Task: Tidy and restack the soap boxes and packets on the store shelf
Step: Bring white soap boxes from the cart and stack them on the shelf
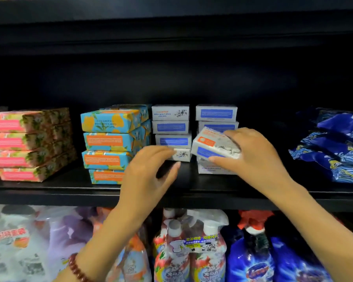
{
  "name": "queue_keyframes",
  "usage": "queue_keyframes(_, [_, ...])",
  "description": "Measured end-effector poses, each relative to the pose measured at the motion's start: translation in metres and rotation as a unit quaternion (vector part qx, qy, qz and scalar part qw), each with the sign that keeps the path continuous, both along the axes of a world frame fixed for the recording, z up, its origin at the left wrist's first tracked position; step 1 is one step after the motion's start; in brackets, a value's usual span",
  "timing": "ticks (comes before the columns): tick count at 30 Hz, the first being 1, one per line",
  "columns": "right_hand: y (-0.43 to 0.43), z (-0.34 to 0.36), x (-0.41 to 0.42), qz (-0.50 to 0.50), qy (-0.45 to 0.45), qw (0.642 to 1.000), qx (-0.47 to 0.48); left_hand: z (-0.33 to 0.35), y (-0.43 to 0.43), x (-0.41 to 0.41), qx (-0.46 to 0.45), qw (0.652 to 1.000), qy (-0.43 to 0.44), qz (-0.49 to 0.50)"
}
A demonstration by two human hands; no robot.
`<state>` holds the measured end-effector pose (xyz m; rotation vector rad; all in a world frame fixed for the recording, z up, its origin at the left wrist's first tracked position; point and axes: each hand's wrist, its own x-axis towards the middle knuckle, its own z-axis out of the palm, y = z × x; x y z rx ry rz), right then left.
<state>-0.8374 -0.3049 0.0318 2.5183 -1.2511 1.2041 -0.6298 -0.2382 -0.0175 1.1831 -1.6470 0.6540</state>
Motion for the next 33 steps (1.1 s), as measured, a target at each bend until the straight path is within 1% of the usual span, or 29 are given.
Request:
queue_keyframes(2, [0.002, -0.005, -0.02, -0.016, -0.022, 1.0, 0.012, 0.024, -0.019, -0.003, 0.012, 1.0, 0.003, 0.025])
queue_keyframes(6, [0.006, -0.017, -0.048, -0.042, -0.044, 0.998, 0.024, 0.062, -0.066, -0.012, 0.121, 0.988, 0.043, 0.09])
queue_keyframes(8, [0.008, -0.022, -0.059, -0.044, -0.06, 0.997, 0.03, 0.07, -0.086, -0.01, 0.149, 0.98, 0.015, 0.131])
queue_keyframes(10, [0.011, -0.026, -0.068, -0.04, -0.072, 0.996, 0.034, 0.073, -0.1, -0.005, 0.165, 0.975, -0.008, 0.147])
queue_keyframes(12, [0.014, -0.028, -0.074, -0.034, -0.079, 0.996, 0.036, 0.073, -0.107, 0.001, 0.177, 0.966, -0.036, 0.184])
queue_keyframes(13, [0.015, -0.028, -0.077, -0.029, -0.084, 0.995, 0.038, 0.072, -0.109, 0.003, 0.171, 0.962, -0.052, 0.206])
queue_keyframes(15, [0.016, -0.029, -0.08, -0.019, -0.094, 0.995, 0.038, 0.071, -0.109, 0.005, 0.14, 0.964, -0.065, 0.216])
queue_keyframes(18, [0.014, -0.028, -0.08, -0.011, -0.102, 0.994, 0.031, 0.071, -0.103, 0.004, 0.098, 0.971, -0.062, 0.211])
queue_keyframes(21, [0.009, -0.024, -0.079, 0.002, -0.105, 0.994, 0.018, 0.069, -0.094, 0.0, 0.054, 0.969, -0.076, 0.228])
queue_keyframes(23, [0.003, -0.019, -0.077, 0.015, -0.097, 0.995, 0.01, 0.068, -0.088, -0.002, 0.026, 0.971, -0.06, 0.23])
queue_keyframes(26, [-0.008, -0.011, -0.069, 0.046, -0.094, 0.994, 0.014, 0.07, -0.074, -0.005, -0.026, 0.98, 0.025, 0.195])
queue_keyframes(27, [-0.012, -0.008, -0.064, 0.063, -0.095, 0.993, 0.019, 0.071, -0.067, -0.007, -0.047, 0.983, 0.04, 0.173])
queue_keyframes(29, [-0.021, -0.002, -0.052, 0.09, -0.081, 0.992, 0.025, 0.068, -0.054, -0.012, -0.076, 0.988, 0.036, 0.127])
queue_keyframes(31, [-0.029, 0.004, -0.039, 0.109, -0.048, 0.992, 0.037, 0.063, -0.044, -0.015, -0.078, 0.991, 0.019, 0.109])
queue_keyframes(33, [-0.036, 0.008, -0.028, 0.132, -0.007, 0.99, 0.049, 0.059, -0.036, -0.017, -0.074, 0.992, 0.019, 0.096])
